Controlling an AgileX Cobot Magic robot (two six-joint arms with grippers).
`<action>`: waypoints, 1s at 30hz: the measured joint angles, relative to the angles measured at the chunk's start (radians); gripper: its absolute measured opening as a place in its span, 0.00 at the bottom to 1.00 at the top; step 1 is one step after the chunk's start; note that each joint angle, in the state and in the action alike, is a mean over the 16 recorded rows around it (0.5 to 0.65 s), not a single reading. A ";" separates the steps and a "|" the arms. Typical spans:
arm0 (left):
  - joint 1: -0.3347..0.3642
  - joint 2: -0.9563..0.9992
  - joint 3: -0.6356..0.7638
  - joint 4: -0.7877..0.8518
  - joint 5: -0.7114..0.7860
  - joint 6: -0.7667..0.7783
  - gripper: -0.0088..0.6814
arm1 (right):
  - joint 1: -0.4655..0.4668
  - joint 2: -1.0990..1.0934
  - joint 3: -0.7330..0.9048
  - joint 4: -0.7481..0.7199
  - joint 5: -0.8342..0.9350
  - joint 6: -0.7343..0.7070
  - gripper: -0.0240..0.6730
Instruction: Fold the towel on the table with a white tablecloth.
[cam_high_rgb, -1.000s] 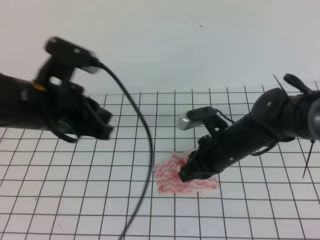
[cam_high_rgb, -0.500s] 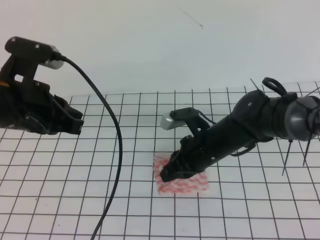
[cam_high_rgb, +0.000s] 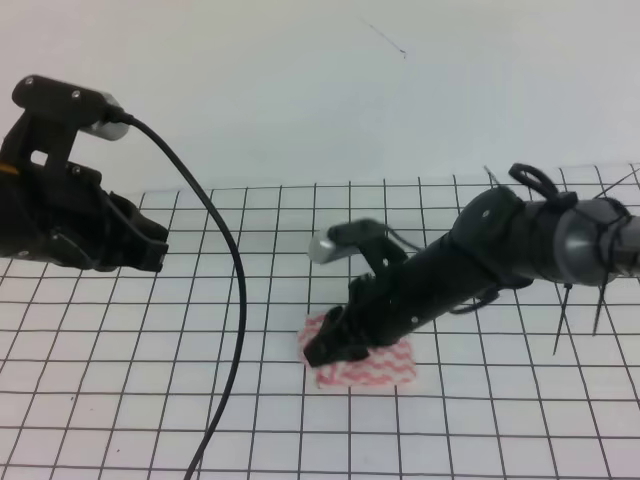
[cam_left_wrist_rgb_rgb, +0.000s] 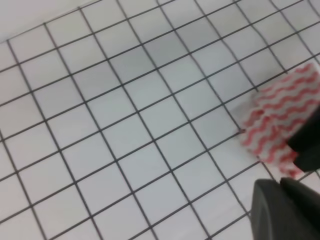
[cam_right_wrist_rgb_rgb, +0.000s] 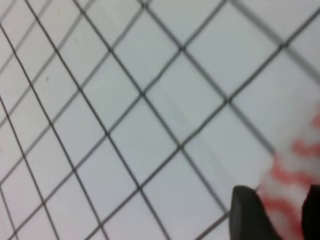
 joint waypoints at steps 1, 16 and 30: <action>0.000 0.000 0.001 -0.013 0.001 0.009 0.01 | -0.002 -0.012 0.000 0.000 -0.005 -0.007 0.30; -0.043 0.089 0.097 -0.414 -0.021 0.331 0.01 | -0.077 -0.134 -0.001 -0.206 -0.051 0.085 0.19; -0.236 0.373 0.118 -0.683 -0.203 0.677 0.01 | -0.097 -0.017 -0.001 -0.280 -0.060 0.130 0.04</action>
